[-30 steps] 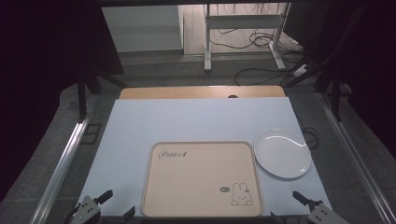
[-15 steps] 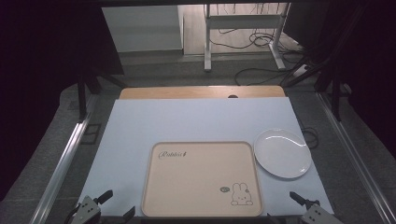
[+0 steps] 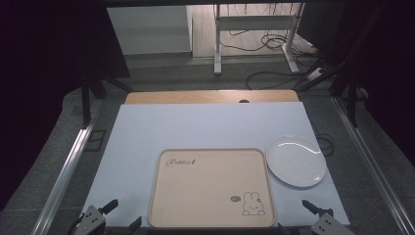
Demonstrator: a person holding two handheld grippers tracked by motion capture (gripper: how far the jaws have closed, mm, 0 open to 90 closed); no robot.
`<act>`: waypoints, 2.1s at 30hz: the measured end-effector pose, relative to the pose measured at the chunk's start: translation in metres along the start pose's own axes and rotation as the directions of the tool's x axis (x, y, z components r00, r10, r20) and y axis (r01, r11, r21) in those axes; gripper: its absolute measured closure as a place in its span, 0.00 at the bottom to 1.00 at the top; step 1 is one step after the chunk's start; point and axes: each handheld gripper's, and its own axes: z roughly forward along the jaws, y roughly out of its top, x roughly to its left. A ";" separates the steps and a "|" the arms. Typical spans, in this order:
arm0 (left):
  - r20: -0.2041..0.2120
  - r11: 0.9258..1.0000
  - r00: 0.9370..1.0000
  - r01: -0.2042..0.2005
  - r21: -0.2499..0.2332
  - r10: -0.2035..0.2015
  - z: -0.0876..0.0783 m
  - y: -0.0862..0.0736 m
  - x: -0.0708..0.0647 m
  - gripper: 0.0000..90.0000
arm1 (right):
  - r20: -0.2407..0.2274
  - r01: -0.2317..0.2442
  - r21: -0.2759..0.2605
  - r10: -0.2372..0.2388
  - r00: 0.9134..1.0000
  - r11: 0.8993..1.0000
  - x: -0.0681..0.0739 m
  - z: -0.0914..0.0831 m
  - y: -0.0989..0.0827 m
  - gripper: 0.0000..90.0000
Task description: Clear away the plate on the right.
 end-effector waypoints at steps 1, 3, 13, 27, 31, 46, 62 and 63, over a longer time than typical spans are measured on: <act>0.000 1.000 1.000 0.000 0.000 0.000 0.000 0.000 0.000 0.03 | -0.001 0.001 -0.002 -0.001 1.000 1.000 0.000 0.001 0.000 0.01; 0.000 1.000 1.000 -0.001 0.000 0.001 0.000 0.000 0.000 0.03 | 0.005 -0.002 -0.001 0.002 1.000 1.000 -0.002 0.001 0.000 0.01; 0.000 1.000 1.000 -0.001 0.002 0.001 0.000 0.000 0.000 0.03 | 0.024 0.003 -0.013 -0.003 1.000 1.000 -0.007 0.006 0.001 0.01; 0.001 1.000 1.000 0.000 0.004 0.000 0.000 0.000 0.000 0.03 | 0.071 0.011 -0.008 -0.011 0.997 1.000 -0.014 0.012 0.002 0.01; 0.002 1.000 1.000 0.000 0.005 0.000 0.000 0.000 0.000 0.03 | 0.065 0.002 0.003 -0.002 0.998 1.000 -0.017 0.016 0.001 0.01; 0.002 1.000 1.000 -0.001 0.006 0.001 0.000 0.000 0.000 0.03 | 0.073 -0.006 0.031 0.004 0.997 0.999 -0.021 0.025 0.000 0.00; 0.001 1.000 1.000 -0.001 0.006 0.001 0.000 0.000 0.000 0.03 | 0.108 0.008 0.040 -0.012 0.994 0.999 -0.024 0.037 0.002 0.00; 0.001 1.000 1.000 -0.001 0.006 0.001 0.000 0.000 0.000 0.03 | 0.114 0.006 0.045 -0.011 0.993 0.999 -0.026 0.039 0.002 0.00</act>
